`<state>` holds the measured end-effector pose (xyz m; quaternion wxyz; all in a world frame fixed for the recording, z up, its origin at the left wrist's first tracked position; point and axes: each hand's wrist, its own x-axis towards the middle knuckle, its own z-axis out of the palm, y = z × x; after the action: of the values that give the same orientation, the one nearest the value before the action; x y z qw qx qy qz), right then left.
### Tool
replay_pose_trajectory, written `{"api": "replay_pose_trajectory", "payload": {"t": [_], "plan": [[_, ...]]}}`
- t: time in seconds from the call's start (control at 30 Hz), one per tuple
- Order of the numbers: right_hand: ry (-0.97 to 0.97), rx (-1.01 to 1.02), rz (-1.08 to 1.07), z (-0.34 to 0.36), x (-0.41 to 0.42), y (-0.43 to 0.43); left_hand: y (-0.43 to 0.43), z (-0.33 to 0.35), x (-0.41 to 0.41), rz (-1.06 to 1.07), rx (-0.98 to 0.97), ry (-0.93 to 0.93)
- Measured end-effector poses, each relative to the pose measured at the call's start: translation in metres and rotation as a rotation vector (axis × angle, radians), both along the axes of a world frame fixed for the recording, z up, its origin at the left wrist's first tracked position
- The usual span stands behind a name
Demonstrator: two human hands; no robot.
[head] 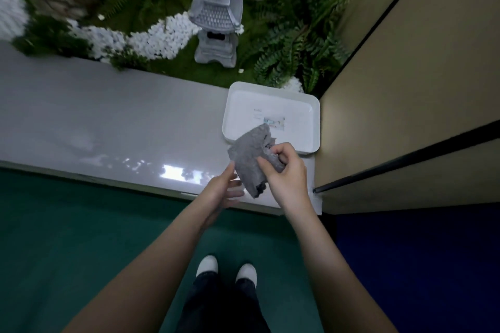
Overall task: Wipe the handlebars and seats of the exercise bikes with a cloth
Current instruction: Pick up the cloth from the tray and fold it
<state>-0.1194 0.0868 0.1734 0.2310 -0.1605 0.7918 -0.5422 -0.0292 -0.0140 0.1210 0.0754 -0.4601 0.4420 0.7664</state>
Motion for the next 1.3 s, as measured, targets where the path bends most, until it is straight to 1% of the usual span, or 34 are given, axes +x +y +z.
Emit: {"api": "replay_pose_trajectory", "payload": {"t": [0.03,0.07,0.1,0.13,0.2,0.27,0.33,0.4,0.47,0.5,0.63,0.77,0.83,0.9,0.97,1.03,1.07,1.17,1.23,1.3], "plan": [[-0.027,-0.022,-0.008,0.013,0.005,0.002,0.001,0.011,0.002,0.067,0.141,0.102],[-0.058,-0.042,-0.022,0.024,0.009,0.005,0.001,0.023,0.004,0.137,0.229,0.189],[-0.081,-0.063,-0.038,0.035,0.013,0.008,-0.001,0.034,0.006,0.196,0.259,0.254],[-0.097,-0.081,-0.057,0.044,0.016,0.011,-0.003,0.044,0.009,0.240,0.245,0.301],[-0.129,-0.110,-0.093,0.057,0.023,0.018,-0.007,0.063,0.015,0.292,0.141,0.373],[-0.186,-0.135,-0.127,0.064,0.032,0.022,-0.013,0.079,0.025,0.293,0.011,0.407],[-0.295,-0.173,-0.149,0.066,0.041,0.023,-0.018,0.095,0.035,0.279,-0.106,0.411],[-0.454,-0.278,-0.140,0.066,0.050,0.020,-0.022,0.111,0.045,0.268,-0.190,0.429],[-0.641,-0.396,-0.082,0.067,0.058,0.012,-0.027,0.128,0.057,0.265,-0.238,0.451],[-0.717,-0.413,-0.018,0.068,0.062,0.007,-0.029,0.136,0.063,0.262,-0.260,0.464],[-0.943,-0.301,0.241,0.074,0.076,-0.015,-0.032,0.160,0.094,0.282,-0.286,0.502],[-1.054,-0.207,0.387,0.079,0.089,-0.028,-0.023,0.178,0.126,0.297,-0.293,0.521],[-1.091,-0.215,0.463,0.082,0.094,-0.026,-0.012,0.184,0.138,0.335,-0.298,0.518],[-1.085,-0.248,0.547,0.087,0.096,-0.018,0.004,0.186,0.148,0.389,-0.352,0.490],[-1.047,-0.256,0.571,0.092,0.095,-0.009,0.023,0.187,0.156,0.439,-0.440,0.464],[-0.966,-0.252,0.545,0.094,0.091,0.000,0.044,0.185,0.164,0.511,-0.550,0.432],[-0.893,-0.245,0.544,0.095,0.091,0.005,0.057,0.183,0.168,0.568,-0.618,0.391],[-0.576,-0.209,0.624,0.101,0.102,0.016,0.095,0.173,0.182,0.758,-0.791,0.187],[-0.302,-0.207,0.713,0.108,0.118,0.022,0.119,0.167,0.192,0.852,-0.903,-0.009],[-0.023,-0.227,0.817,0.114,0.137,0.026,0.138,0.164,0.203,0.896,-1.007,-0.218]]}}
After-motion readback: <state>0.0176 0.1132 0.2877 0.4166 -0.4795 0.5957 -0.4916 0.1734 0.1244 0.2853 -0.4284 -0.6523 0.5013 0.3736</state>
